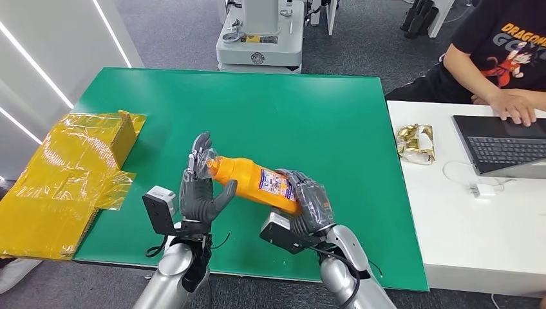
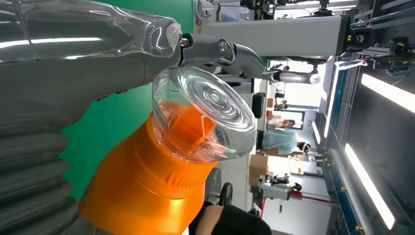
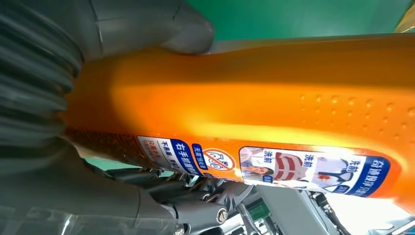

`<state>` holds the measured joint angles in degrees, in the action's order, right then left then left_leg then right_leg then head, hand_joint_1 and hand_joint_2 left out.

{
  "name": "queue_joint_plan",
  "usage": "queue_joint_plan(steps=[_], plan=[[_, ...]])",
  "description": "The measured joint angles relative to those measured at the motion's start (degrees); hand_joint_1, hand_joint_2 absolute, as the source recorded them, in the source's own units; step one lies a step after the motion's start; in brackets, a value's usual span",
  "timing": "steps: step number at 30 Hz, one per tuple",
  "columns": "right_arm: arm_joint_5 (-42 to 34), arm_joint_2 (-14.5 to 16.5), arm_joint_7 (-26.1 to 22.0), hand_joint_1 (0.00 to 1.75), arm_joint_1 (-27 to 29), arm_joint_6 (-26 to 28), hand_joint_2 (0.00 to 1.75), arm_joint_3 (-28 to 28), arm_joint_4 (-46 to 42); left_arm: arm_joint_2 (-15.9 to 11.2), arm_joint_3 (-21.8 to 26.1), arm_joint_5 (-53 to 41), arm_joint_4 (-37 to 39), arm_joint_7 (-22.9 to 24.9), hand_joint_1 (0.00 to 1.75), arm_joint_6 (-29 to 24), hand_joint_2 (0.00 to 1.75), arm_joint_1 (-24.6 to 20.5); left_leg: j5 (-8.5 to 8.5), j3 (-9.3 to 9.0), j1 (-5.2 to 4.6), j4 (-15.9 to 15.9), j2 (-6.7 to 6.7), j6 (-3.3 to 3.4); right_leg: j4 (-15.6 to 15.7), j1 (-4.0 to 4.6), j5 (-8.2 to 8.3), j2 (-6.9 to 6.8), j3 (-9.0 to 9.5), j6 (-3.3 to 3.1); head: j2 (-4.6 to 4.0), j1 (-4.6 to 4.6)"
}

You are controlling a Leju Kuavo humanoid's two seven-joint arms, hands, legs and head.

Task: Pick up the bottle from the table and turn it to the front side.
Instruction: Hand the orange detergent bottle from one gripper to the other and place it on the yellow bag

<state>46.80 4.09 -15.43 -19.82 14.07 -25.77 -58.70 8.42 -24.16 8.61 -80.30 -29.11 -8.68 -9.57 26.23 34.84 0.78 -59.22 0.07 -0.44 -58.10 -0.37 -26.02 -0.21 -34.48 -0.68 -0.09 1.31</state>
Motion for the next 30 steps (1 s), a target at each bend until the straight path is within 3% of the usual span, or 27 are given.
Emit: queue_joint_plan(steps=[30], plan=[[1.01, 0.39, -1.12, 1.75, -0.16, 0.59, 1.75, -2.1, -0.08, 0.5, -0.03, 0.66, 0.84, 0.83, 0.0, 1.45, 1.75, -1.38, 0.0, 0.0, 0.0, 0.0, 0.0, 0.0, 0.0, 0.0, 0.0, -0.01, -0.01, 0.0, 0.0, 0.0]])
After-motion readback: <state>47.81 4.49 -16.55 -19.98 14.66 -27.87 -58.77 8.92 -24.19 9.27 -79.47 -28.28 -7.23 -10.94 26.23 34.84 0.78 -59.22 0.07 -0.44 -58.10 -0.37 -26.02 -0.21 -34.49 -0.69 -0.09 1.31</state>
